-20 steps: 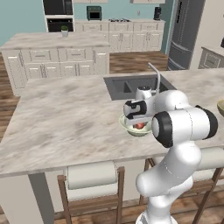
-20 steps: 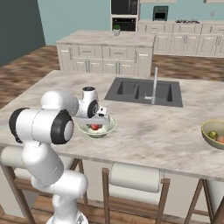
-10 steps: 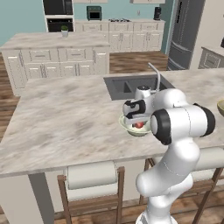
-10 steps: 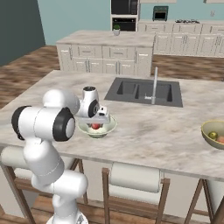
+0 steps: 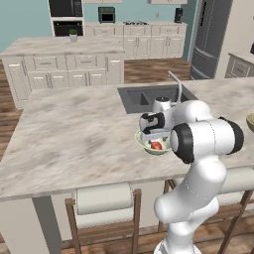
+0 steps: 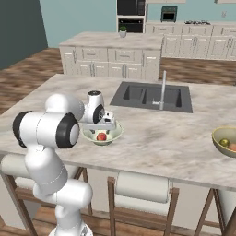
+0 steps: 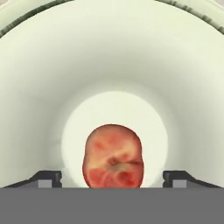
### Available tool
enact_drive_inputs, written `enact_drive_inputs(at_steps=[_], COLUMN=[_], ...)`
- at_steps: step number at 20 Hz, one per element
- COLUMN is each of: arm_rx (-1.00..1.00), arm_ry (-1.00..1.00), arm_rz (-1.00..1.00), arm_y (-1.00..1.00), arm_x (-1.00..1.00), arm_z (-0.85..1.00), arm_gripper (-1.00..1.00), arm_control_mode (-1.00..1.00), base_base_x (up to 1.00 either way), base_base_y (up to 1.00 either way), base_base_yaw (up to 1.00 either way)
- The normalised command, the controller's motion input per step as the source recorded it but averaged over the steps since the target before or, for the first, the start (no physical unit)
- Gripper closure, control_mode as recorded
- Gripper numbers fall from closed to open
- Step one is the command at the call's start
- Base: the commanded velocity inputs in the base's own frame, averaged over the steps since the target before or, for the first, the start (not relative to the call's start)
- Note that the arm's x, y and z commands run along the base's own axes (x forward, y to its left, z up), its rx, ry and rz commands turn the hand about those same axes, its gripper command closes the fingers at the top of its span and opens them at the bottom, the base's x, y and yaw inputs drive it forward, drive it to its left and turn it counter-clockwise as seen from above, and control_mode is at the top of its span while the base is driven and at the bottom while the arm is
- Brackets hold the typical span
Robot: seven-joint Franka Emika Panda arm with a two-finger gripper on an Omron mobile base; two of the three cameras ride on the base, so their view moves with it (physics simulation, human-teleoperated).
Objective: Take the fruits from the plate on the dining counter and place two fruits in each bowl.
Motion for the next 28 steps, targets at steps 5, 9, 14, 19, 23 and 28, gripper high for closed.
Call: enact_drive_inputs(at_steps=[5, 9, 14, 19, 23, 28], arm_rx=[0.00, 0.02, 0.05, 0.05, 0.00, 0.00], arm_ry=[0.00, 0.00, 0.00, -0.11, -0.16, -0.23], arm_rz=[0.00, 0.00, 0.00, 0.00, 0.00, 0.00], arm_y=[-0.05, -0.09, -0.13, -0.06, 0.00, 0.00], arm_x=[-0.02, -0.56, -1.00, -1.00, -1.00, -1.00], arm_z=[0.29, 0.63, 0.32, 0.51, 0.82, 0.89], arm_gripper=[-1.00, -1.00, -1.00, -1.00, -1.00, -1.00], arm_control_mode=[-1.00, -1.00, -1.00, -1.00, -1.00, -1.00], base_base_x=[0.00, 0.00, 0.00, 0.00, 0.00, 0.00], base_base_y=[0.00, 0.00, 0.00, 0.00, 0.00, 0.00], base_base_yaw=[0.00, 0.00, 0.00, 0.00, 0.00, 0.00])
